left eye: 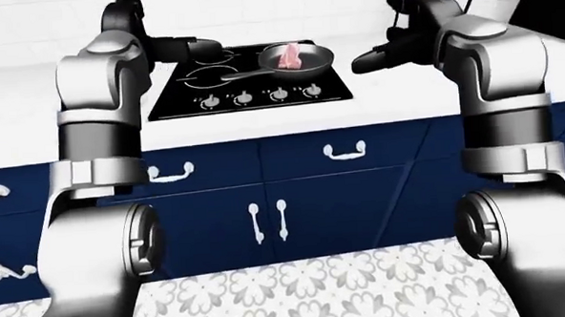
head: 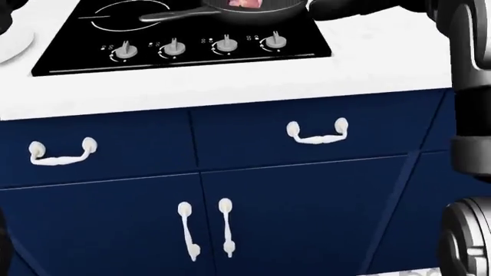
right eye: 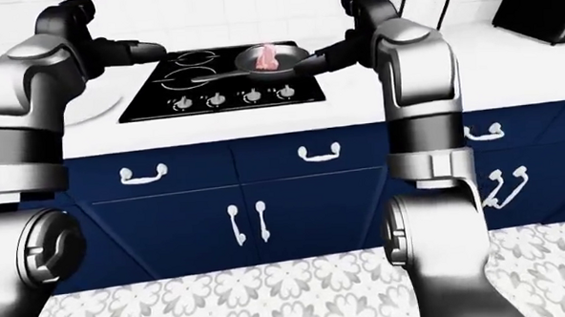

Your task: Pick the lamb chop from the pan and place it on the plate.

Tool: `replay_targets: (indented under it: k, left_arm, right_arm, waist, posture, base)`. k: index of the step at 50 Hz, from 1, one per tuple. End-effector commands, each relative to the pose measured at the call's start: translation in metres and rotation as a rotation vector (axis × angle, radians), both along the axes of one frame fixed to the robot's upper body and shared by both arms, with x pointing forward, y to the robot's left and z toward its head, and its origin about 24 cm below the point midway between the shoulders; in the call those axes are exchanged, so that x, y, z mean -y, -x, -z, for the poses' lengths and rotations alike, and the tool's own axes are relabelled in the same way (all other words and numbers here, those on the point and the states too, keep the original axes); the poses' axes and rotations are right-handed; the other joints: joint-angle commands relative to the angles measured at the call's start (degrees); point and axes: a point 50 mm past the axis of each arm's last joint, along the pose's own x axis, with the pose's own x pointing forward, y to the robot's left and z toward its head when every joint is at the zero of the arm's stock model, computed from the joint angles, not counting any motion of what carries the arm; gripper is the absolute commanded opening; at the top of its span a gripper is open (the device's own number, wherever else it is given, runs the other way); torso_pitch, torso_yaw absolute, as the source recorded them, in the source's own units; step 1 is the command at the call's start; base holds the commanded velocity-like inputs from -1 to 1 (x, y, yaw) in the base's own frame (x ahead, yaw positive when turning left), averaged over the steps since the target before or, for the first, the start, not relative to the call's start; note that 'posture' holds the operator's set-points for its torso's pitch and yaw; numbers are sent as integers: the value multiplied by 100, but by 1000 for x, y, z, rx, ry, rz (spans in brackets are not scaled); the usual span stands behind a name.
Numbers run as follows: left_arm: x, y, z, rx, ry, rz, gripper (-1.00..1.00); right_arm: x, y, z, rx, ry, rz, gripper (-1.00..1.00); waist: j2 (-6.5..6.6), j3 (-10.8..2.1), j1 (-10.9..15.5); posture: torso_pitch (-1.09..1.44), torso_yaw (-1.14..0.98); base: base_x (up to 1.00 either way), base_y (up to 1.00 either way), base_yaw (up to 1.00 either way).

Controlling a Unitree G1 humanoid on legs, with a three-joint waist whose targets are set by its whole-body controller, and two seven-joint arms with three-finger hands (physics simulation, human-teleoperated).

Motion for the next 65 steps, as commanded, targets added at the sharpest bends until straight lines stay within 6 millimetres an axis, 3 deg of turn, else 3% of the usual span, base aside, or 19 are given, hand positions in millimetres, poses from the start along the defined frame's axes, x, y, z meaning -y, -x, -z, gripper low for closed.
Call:
replay_targets:
  k: [1, 7, 11, 12, 13, 20, 24, 25, 28, 33, 35, 37, 38, 48, 52, 58, 60, 61, 65]
  left_arm:
    - [9, 6, -32, 125, -15, 28, 100]
    - [10, 7, -32, 128, -17, 27, 100]
    - [11, 7, -32, 129, -20, 29, 100]
    - [11, 7, -32, 128, -22, 29, 100]
    - [10, 6, -30, 127, -22, 29, 100]
    - [10, 6, -29, 122, -26, 25, 100]
    - [10, 7, -31, 125, -28, 24, 100]
    - [10, 7, -32, 125, -28, 24, 100]
    - [11, 8, -32, 125, -31, 25, 100]
    - [10, 9, -35, 132, -33, 23, 100]
    - [9, 9, -35, 132, -33, 22, 100]
    - [9, 10, -37, 134, -35, 22, 100]
    - [9, 10, -37, 134, -36, 21, 100]
    - [11, 10, -38, 139, -42, 22, 100]
    - [11, 11, -40, 142, -45, 22, 100]
    - [10, 13, -46, 151, -46, 18, 100]
    - [10, 14, -46, 152, -47, 18, 100]
    - [10, 14, -47, 153, -46, 17, 100]
    - [10, 14, -48, 155, -48, 16, 100]
  right_arm:
    - [6, 9, -33, 132, 8, 21, 100]
    - [7, 9, -32, 130, 9, 24, 100]
    - [1, 8, -34, 135, 16, 14, 100]
    - [2, 7, -34, 131, 20, 25, 100]
    - [4, 5, -34, 130, 31, 47, 100]
    - [6, 5, -34, 131, 57, 63, 100]
    - [6, 7, -36, 137, 64, 62, 100]
    - [7, 7, -36, 138, 65, 63, 100]
    - [7, 6, -36, 140, 65, 63, 100]
    - [4, 6, -37, 135, 69, 46, 100]
    - [3, 6, -38, 134, 73, 44, 100]
    - [2, 5, -39, 133, 76, 43, 100]
    - [2, 6, -39, 132, 78, 42, 100]
    - [2, 6, -38, 127, 82, 41, 100]
    - [2, 6, -38, 124, 79, 34, 100]
    - [0, 6, -39, 116, 24, 31, 100]
    - [-1, 5, -37, 106, 17, 27, 100]
    - [-1, 5, -37, 105, 14, 23, 100]
    - [-2, 5, -39, 102, 13, 18, 100]
  waist:
    - [3, -236, -66]
    - [-318, -188, 19]
    - [-881, -336, 90]
    - [-642, -250, 49]
    - [-775, -40, 79]
    - [-601, 35, 45]
    - [2, -254, -26]
    - [-305, -293, -20]
    - [-77, -398, -2]
    - [-281, -357, -22]
    - [-472, -314, -49]
    - [-905, -394, -66]
    - [-738, -401, -46]
    - [-366, -336, 11]
    - [127, -378, -51]
    - [-360, -170, -112]
    - [-352, -163, -53]
    - [-335, -340, -50]
    - [-378, -230, -37]
  posture:
    - [0, 0]
    - [0, 0]
    - [0, 0]
    - [0, 0]
    - [0, 0]
    - [0, 0]
    - [0, 0]
    - [0, 0]
    - [0, 0]
    - [0, 0]
    - [0, 0]
    - [0, 0]
    - [0, 0]
    - [0, 0]
    - [0, 0]
    - [0, 0]
    - [0, 0]
    - [0, 0]
    - [0, 0]
  base:
    - [33, 0, 0]
    - [33, 0, 0]
    - [33, 0, 0]
    - [33, 0, 0]
    - [0, 0, 0]
    - [0, 0, 0]
    - [0, 0, 2]
    - [0, 0, 9]
    - [0, 0, 10]
    - [0, 0, 22]
    - [0, 0, 22]
    - [0, 0, 22]
    - [0, 0, 23]
    - [0, 0, 23]
    - [0, 0, 24]
    - [0, 0, 4]
    - [0, 0, 0]
    - [9, 0, 0]
    - [16, 0, 0]
